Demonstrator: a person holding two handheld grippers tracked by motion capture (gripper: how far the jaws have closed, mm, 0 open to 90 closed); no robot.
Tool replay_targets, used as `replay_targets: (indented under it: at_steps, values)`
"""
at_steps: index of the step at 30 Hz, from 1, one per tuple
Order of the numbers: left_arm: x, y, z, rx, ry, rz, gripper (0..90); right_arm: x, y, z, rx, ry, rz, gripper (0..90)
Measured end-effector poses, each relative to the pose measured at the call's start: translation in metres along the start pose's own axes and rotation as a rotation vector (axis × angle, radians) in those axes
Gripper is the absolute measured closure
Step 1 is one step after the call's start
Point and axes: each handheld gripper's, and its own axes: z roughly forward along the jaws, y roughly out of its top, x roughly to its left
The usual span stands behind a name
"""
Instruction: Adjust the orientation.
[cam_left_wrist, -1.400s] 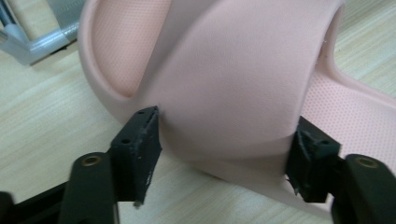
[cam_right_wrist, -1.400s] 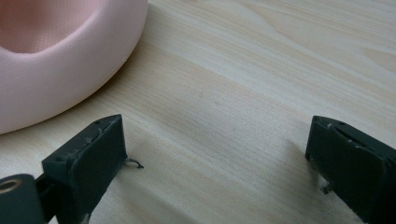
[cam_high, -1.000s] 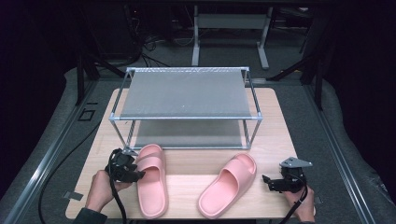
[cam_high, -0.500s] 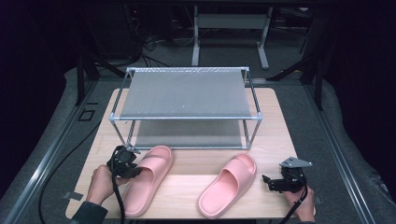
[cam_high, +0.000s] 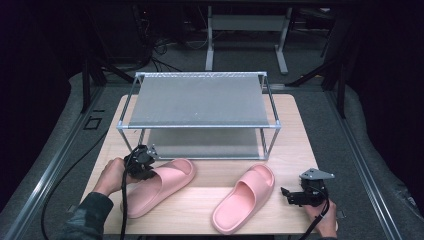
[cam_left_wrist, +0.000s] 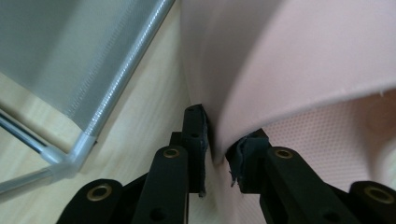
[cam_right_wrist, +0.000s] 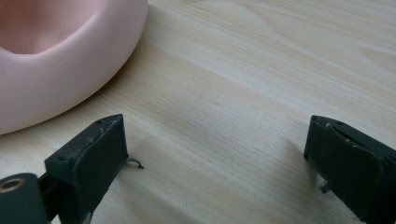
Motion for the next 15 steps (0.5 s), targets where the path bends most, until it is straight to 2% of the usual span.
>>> replay_targets:
  at_steps: [3, 6, 8, 9, 11, 15]
  values:
    - [0.0028, -0.0009, -0.0005, 0.001, -0.031, -0.046, 72.9, 0.0000, 0.0000, 0.0000, 0.000, 0.000, 0.000, 5.5]
    - [0.0021, 0.0002, 0.0002, 0.021, -0.021, -0.087, 74.3, -0.0001, 0.0000, 0.0000, 0.000, 0.001, 0.000, 5.5]
    - [0.0027, 0.0014, 0.0011, 0.043, -0.008, -0.146, 76.3, -0.0001, 0.0000, 0.0000, 0.000, 0.000, 0.000, 5.5]
    - [0.0024, 0.0019, 0.0012, 0.047, -0.006, -0.156, 76.7, 0.0000, 0.0000, 0.0000, 0.000, 0.001, 0.000, 5.5]
    - [0.0020, 0.0034, 0.0013, 0.055, 0.009, -0.154, 78.9, -0.0001, 0.0000, 0.0000, 0.000, 0.000, 0.000, 5.5]
    - [-0.0004, 0.0044, 0.0016, 0.070, 0.028, -0.117, 82.9, -0.0001, 0.0000, 0.0000, -0.001, -0.002, 0.002, 5.9]
